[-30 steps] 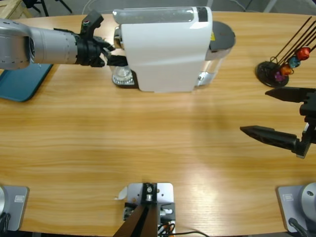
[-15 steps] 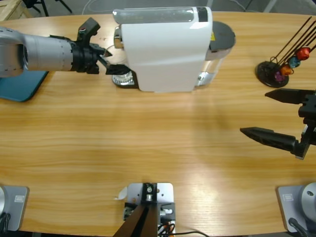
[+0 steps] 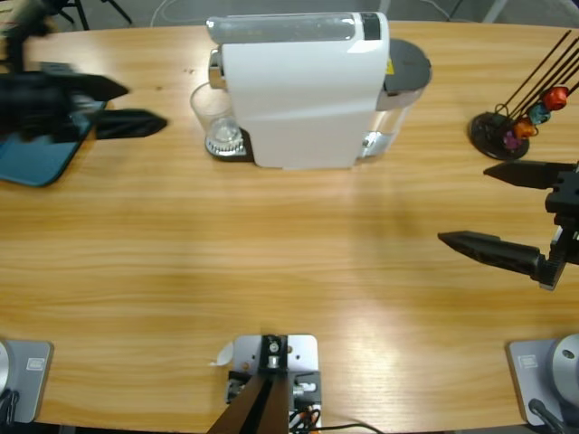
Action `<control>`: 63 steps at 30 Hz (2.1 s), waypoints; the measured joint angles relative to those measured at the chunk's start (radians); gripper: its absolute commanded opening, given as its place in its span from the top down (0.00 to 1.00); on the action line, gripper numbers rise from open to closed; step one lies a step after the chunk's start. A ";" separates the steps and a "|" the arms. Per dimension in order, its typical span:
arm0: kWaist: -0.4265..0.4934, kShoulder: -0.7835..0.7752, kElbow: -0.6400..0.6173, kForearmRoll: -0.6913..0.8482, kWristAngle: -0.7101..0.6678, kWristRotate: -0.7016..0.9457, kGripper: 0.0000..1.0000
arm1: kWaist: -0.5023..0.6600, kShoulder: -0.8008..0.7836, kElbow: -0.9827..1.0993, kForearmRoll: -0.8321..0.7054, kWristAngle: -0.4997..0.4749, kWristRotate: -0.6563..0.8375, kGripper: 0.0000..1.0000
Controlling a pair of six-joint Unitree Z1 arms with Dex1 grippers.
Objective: Pour coffee
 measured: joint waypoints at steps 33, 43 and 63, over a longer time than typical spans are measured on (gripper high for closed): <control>0.005 -0.367 0.086 0.354 0.191 -0.159 0.06 | -0.330 0.552 -1.047 0.606 0.031 -0.164 1.00; 0.005 -0.369 0.088 0.349 0.191 -0.159 0.06 | -0.342 0.819 -1.370 0.812 0.063 -0.174 1.00; 0.005 -0.369 0.088 0.346 0.191 -0.159 0.06 | -0.282 0.929 -1.455 0.856 0.064 -0.175 1.00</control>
